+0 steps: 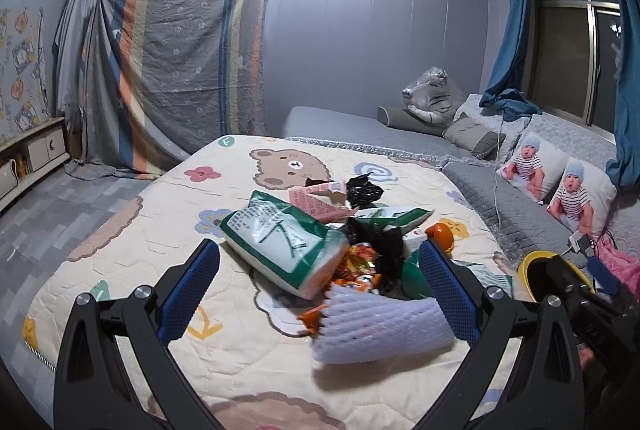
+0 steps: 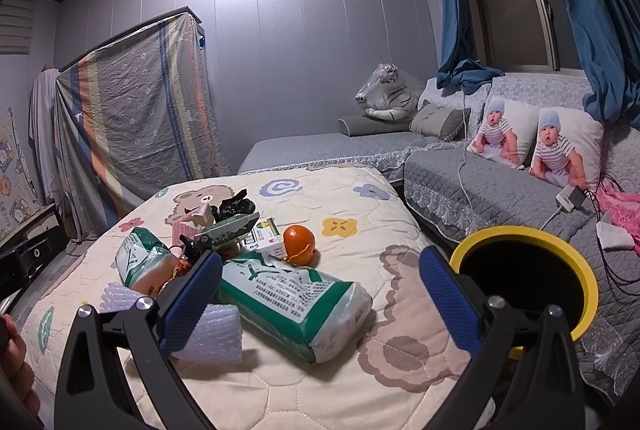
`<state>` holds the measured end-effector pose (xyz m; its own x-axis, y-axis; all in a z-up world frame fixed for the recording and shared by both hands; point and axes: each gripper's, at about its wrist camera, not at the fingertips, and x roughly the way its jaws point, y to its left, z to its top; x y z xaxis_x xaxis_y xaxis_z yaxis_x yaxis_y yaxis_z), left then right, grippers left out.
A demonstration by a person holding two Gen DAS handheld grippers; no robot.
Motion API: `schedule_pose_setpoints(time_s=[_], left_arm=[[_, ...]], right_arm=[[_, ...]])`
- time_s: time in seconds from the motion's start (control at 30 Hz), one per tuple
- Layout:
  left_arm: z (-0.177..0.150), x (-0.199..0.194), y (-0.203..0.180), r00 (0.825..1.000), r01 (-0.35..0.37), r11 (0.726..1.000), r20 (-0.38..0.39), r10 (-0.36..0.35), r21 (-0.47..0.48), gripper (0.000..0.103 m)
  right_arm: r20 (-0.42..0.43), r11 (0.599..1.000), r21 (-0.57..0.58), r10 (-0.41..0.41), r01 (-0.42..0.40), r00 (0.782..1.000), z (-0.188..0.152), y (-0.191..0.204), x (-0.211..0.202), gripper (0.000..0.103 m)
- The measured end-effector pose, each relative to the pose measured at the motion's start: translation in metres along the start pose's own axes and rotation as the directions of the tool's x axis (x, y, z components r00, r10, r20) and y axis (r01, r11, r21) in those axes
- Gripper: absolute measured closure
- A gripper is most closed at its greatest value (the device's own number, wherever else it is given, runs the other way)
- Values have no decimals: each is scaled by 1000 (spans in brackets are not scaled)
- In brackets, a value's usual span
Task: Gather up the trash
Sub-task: 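Grasp the lavender foam net with the left tool while the right tool grasps the white-green bag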
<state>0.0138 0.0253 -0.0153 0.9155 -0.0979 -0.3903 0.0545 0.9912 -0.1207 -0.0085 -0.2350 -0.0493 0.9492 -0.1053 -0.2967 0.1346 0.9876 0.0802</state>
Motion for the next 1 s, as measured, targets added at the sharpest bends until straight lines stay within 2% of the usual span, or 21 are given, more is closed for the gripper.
schedule_pose_setpoints(time_s=[0.07, 0.2, 0.3, 0.37, 0.43, 0.57, 0.67, 0.73, 0.77, 0.8, 0.87, 0.9, 0.97, 1.0], left_arm=[[0, 6, 9, 1000, -16, 1000, -10, 16, 8, 8], [3, 18, 35, 999, -21, 1000, -25, 21, 12, 8], [3, 25, 45, 999, -30, 999, -35, 32, 43, 8], [3, 30, 46, 997, -66, 995, -35, 69, 79, 8], [3, 35, 47, 997, -60, 993, -35, 64, 103, 8], [2, 47, 61, 999, -24, 999, -31, 25, 25, 8], [-3, 49, 64, 999, -40, 999, -15, 40, 15, 8], [-9, 45, 59, 1000, 4, 998, -8, -4, 69, 8], [-13, 43, 51, 997, 77, 987, -40, -72, 140, 8], [-17, 42, 43, 992, 121, 972, -65, -110, 203, 8], [-27, 42, 31, 987, 157, 942, -87, -137, 295, 8], [-29, 44, 27, 983, 180, 935, -103, -155, 305, 8], [-32, 49, 25, 958, 275, 921, -158, -238, 276, 8], [-33, 50, 23, 951, 298, 916, -168, -260, 267, 8]], right_arm=[[4, 999, -43, 30, -29, 1000, 1, 5, 1, 8], [-30, 984, -93, 149, -151, 988, 6, 9, 7, 8], [-57, 963, -141, 222, -228, 973, 3, 18, 12, 8], [-76, 955, -146, 250, -258, 965, 1, 19, 16, 8], [-105, 939, -162, 288, -302, 952, -5, 27, 21, 8], [-145, 895, -226, 360, -385, 921, -15, 47, 24, 8], [-156, 893, -235, 354, -383, 922, -16, 51, 22, 8], [-164, 901, -231, 336, -367, 928, -15, 45, 25, 8], [-170, 905, -235, 321, -354, 932, -15, 39, 28, 8], [-177, 907, -245, 306, -343, 935, -14, 32, 31, 8], [-199, 902, -280, 280, -328, 939, -13, 18, 37, 8], [-211, 898, -291, 277, -330, 938, -14, 13, 42, 8], [-260, 880, -325, 269, -346, 928, -18, 1, 54, 8], [-283, 874, -338, 260, -349, 923, -20, -4, 59, 8]])
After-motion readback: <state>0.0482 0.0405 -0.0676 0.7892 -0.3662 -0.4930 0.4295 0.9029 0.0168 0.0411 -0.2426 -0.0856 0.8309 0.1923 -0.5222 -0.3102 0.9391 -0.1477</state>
